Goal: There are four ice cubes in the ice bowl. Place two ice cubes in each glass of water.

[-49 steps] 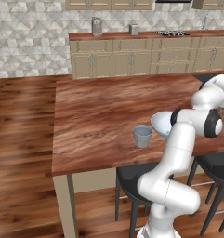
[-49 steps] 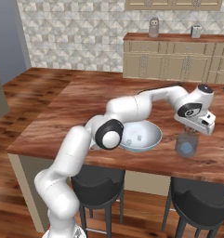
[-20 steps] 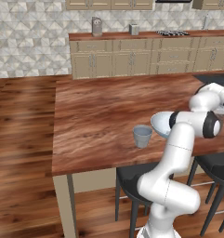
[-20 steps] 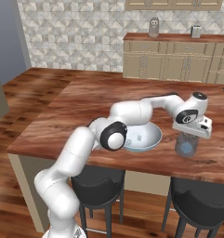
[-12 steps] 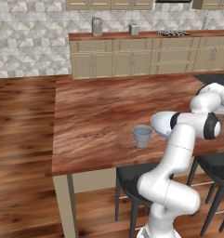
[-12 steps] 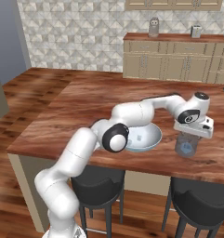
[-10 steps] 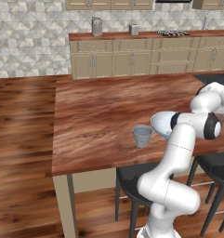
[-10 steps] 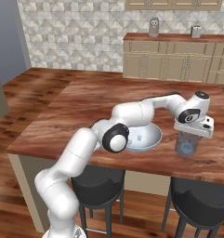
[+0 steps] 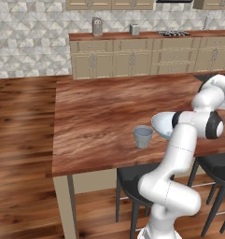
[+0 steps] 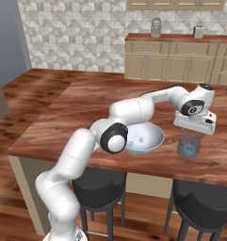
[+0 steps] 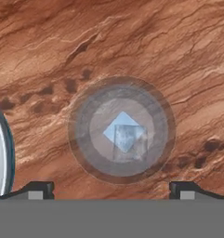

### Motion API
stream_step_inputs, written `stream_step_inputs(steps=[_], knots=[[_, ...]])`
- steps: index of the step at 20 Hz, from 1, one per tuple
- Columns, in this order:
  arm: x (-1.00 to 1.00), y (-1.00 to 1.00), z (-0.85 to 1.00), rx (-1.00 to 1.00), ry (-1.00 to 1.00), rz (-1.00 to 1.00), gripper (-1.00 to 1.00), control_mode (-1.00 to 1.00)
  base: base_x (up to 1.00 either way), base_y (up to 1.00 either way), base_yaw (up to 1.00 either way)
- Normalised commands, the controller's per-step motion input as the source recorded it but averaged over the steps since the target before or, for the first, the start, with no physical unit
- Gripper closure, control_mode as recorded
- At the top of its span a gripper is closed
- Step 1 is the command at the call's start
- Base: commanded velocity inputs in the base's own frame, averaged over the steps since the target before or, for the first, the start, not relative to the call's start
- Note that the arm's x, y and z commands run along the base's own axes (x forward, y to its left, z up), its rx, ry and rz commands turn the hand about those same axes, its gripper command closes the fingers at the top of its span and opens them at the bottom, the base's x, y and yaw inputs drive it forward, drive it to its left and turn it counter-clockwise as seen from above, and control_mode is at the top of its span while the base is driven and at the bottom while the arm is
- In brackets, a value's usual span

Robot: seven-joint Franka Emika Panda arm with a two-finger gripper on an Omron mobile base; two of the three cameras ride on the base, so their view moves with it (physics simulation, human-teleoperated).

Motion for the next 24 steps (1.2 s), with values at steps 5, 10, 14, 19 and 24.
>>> stream_step_inputs(steps=[5,10,14,19,24], knots=[[-0.30,0.89,0.15,0.00,0.04,0.01,-1.00,-1.00,0.00,0.00,0.00],[-0.29,0.99,0.06,0.00,0.02,0.17,-1.00,-1.00,0.00,0.00,0.00],[-0.15,1.00,-0.01,-0.10,0.00,0.30,-1.00,-1.00,0.00,0.00,0.00],[-0.14,0.80,-0.13,-0.03,0.00,0.20,-1.00,-1.00,0.00,0.00,0.00],[-0.33,-0.03,-0.07,0.00,0.11,-0.25,-1.00,-1.00,0.00,0.00,0.00]])
